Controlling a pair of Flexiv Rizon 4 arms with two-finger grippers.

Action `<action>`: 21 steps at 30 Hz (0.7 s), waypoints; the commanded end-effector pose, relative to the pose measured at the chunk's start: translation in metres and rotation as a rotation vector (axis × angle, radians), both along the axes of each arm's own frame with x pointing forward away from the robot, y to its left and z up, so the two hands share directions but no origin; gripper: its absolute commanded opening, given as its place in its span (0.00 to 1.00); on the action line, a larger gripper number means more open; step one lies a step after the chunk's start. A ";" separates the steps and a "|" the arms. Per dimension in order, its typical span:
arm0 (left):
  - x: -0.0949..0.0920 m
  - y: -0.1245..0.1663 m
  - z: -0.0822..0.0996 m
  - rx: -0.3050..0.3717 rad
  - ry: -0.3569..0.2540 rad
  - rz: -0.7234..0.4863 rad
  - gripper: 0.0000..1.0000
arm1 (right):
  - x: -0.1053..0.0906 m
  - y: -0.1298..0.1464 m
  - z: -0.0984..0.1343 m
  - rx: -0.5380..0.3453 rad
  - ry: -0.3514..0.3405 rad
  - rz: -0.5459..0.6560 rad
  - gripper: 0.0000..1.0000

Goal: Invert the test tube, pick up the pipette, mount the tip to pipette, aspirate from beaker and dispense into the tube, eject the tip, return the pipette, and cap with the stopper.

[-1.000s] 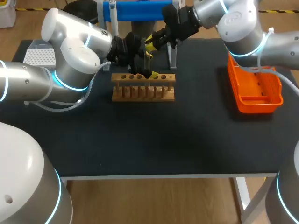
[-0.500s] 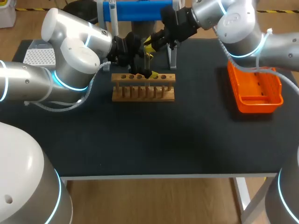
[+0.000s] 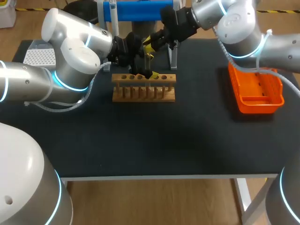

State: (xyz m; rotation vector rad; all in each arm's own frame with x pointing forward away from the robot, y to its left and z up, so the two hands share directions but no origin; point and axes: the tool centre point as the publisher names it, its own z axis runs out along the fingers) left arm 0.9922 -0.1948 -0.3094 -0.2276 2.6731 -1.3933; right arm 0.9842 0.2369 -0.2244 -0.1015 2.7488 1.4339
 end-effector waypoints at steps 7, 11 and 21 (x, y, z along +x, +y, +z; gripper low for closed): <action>0.001 0.000 0.000 0.002 0.002 -0.002 1.00 | 0.001 0.000 -0.001 -0.005 0.002 -0.001 0.00; 0.001 0.000 0.000 0.002 0.002 -0.002 1.00 | 0.001 0.000 -0.004 -0.007 0.007 -0.001 0.00; 0.001 0.000 0.000 0.002 0.002 -0.002 1.00 | -0.001 -0.003 -0.011 -0.007 0.019 -0.003 0.00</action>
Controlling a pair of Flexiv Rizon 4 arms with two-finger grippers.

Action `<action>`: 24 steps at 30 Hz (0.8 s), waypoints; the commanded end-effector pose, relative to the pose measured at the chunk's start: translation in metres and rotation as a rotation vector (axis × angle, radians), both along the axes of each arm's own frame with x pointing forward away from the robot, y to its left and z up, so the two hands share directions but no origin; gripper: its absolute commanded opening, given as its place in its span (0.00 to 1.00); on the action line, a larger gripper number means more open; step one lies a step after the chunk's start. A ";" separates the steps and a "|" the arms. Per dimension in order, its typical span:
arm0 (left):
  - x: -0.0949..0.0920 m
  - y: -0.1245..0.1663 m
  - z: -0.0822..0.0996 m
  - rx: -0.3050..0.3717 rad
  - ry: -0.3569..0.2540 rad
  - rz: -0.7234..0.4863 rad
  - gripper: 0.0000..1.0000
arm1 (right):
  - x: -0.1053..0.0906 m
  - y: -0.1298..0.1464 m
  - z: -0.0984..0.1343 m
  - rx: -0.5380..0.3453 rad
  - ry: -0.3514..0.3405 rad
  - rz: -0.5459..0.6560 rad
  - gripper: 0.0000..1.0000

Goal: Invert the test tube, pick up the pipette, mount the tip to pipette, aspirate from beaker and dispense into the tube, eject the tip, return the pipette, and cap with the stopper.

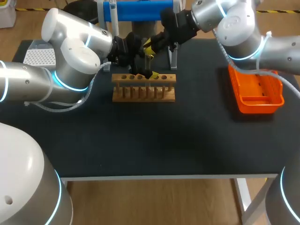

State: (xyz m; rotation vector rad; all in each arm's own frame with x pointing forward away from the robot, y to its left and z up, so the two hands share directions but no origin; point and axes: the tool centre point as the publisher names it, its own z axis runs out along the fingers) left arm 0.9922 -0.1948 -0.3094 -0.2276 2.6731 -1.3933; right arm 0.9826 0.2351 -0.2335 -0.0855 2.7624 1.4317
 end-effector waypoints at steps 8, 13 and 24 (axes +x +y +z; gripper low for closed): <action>0.001 0.000 0.000 0.002 0.002 -0.002 1.00 | 0.000 -0.003 -0.010 -0.005 0.016 -0.005 0.48; 0.001 0.000 0.000 0.002 0.002 -0.002 1.00 | 0.000 -0.009 -0.012 0.030 0.027 -0.016 1.00; 0.001 0.000 0.000 0.002 0.002 -0.002 1.00 | -0.001 -0.033 0.006 0.228 0.026 0.021 1.00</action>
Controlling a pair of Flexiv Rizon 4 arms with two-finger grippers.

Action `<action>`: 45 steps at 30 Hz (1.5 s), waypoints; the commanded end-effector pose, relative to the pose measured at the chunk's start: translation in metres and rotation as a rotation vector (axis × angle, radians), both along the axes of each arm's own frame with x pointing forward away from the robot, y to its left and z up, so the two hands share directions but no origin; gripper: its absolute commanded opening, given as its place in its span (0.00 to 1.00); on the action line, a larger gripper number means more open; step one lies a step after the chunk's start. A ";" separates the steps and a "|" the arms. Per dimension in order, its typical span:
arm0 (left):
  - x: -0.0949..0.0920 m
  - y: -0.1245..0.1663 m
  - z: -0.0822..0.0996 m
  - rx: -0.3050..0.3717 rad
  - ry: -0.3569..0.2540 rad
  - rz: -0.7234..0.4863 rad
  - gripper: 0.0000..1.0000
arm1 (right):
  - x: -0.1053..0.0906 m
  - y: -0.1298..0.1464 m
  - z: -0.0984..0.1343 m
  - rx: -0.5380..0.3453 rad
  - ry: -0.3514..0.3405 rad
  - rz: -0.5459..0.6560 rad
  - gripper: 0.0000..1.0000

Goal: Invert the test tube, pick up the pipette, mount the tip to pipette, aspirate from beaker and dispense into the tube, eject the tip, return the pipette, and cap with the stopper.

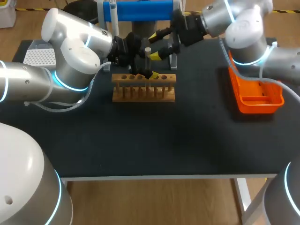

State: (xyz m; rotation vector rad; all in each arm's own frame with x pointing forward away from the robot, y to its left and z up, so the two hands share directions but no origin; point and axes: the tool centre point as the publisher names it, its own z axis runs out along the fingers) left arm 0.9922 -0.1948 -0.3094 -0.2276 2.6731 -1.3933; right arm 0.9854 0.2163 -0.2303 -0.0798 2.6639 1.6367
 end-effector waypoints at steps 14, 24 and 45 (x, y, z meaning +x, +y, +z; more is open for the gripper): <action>0.001 0.000 0.000 0.002 0.002 -0.002 1.00 | -0.006 -0.019 0.021 0.351 0.072 0.090 0.38; 0.001 0.000 0.000 0.002 0.002 -0.002 1.00 | -0.004 -0.012 0.026 0.394 0.088 0.104 0.00; 0.001 0.000 0.000 0.002 0.002 -0.002 1.00 | -0.012 0.004 0.023 0.408 0.128 0.119 0.00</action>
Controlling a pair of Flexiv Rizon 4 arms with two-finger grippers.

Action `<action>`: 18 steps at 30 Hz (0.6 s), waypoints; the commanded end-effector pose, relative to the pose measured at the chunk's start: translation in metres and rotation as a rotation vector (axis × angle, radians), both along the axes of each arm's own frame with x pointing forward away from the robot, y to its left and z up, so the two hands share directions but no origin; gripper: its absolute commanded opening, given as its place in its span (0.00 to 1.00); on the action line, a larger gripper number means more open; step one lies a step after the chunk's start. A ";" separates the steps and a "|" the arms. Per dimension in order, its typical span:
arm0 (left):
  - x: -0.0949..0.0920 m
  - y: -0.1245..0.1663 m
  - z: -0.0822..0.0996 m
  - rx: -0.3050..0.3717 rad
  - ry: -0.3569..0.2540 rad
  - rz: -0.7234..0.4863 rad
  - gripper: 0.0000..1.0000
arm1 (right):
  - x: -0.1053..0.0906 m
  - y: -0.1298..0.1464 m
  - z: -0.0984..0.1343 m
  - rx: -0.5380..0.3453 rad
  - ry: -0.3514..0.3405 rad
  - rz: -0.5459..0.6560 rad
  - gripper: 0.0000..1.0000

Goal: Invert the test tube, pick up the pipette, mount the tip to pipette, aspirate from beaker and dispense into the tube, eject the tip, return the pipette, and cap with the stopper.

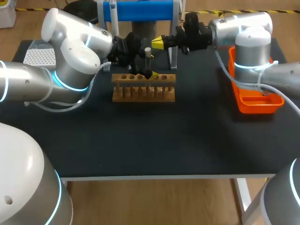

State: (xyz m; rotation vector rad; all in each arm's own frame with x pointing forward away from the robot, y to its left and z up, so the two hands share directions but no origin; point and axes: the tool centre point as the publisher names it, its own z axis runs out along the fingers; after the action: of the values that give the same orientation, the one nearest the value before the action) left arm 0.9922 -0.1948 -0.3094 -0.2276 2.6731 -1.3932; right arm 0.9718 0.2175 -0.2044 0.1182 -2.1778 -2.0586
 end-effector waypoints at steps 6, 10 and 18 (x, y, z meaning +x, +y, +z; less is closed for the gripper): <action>0.001 0.000 0.000 0.002 0.002 -0.002 1.00 | 0.000 0.008 -0.004 0.006 0.002 0.016 0.00; 0.001 0.000 0.000 0.002 0.002 -0.002 1.00 | 0.000 0.012 -0.006 0.006 0.005 0.022 0.00; 0.001 0.000 0.000 0.002 0.002 -0.002 1.00 | 0.001 0.016 -0.009 0.007 0.011 0.026 0.00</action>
State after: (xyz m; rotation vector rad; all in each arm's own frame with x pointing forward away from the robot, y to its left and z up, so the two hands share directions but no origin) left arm 0.9922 -0.1948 -0.3094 -0.2276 2.6731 -1.3932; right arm 0.9693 0.2317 -0.2109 0.1283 -2.1571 -2.0503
